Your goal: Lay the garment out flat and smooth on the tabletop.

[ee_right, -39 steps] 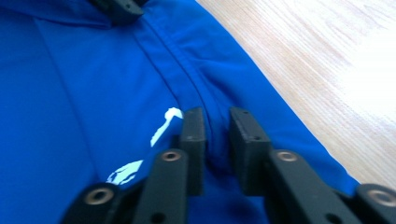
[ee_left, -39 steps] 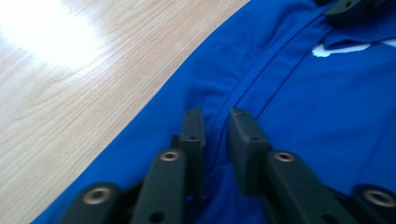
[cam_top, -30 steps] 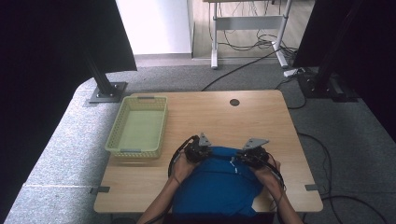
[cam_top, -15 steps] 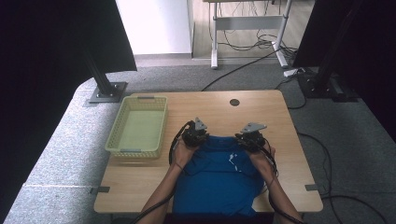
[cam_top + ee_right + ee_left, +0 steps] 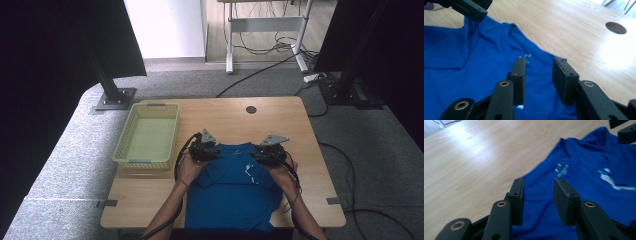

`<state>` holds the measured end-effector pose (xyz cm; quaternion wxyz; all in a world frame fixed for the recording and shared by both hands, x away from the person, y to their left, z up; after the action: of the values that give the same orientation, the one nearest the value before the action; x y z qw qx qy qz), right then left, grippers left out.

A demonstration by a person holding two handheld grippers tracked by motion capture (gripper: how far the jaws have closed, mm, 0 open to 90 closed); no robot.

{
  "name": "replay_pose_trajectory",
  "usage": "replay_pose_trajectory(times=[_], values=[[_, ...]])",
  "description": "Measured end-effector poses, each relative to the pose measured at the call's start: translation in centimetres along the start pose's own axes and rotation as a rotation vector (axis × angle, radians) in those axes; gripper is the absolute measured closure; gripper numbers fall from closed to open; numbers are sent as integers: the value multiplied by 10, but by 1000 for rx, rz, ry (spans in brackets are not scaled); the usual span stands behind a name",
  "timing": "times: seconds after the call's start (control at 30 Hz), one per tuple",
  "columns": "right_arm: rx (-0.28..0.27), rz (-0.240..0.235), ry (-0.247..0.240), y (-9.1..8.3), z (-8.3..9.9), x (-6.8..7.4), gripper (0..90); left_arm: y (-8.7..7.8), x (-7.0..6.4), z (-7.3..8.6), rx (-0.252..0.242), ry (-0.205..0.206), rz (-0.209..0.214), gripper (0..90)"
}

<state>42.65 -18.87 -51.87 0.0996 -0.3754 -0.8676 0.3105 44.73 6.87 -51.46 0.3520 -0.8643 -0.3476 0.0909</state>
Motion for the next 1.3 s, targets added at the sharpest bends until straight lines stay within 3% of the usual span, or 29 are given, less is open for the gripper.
replay_pose_trajectory(times=[0.27, 0.57, 0.7, 0.8, 0.9, 0.97, 1.1, 1.3], values=[[13, -23, 8, -11, 12, 12, 571, -11, -22, 13, 1, -9, 62, 559], [41, -46, 21, -17, 29, 24, 531, -13, -45, 38, 64, -2, 115, 539], [65, -59, 22, -16, 38, 31, 530, -11, -52, 48, 93, 12, 110, 569], [103, -63, 12, -10, 46, 36, 540, -6, -57, 56, 117, 41, 78, 615], [154, -58, -12, -3, 54, 40, 588, -6, -55, 59, 92, 14, 93, 702], [141, -72, 0, -3, 56, 40, 670, -7, -53, 60, 89, 5, 92, 761], [144, -76, 6, -5, 57, 40, 804, -10, -43, 62, 69, -59, 114, 830], [94, -46, 28, -15, 55, 34, 850, -28, -29, 60, 12, -82, 41, 861]])
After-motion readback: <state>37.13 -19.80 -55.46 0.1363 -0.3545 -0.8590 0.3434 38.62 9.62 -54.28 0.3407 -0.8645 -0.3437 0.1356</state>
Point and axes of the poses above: each handheld gripper's, and its own axes: y roughly forward along the jaws, z roughly out of its underside, x roughly to its left, the point moved 2 cm from there along y, roughly forward along the jaws, and after that the axes turned 3 degrees about x, right-handed, at the moved point
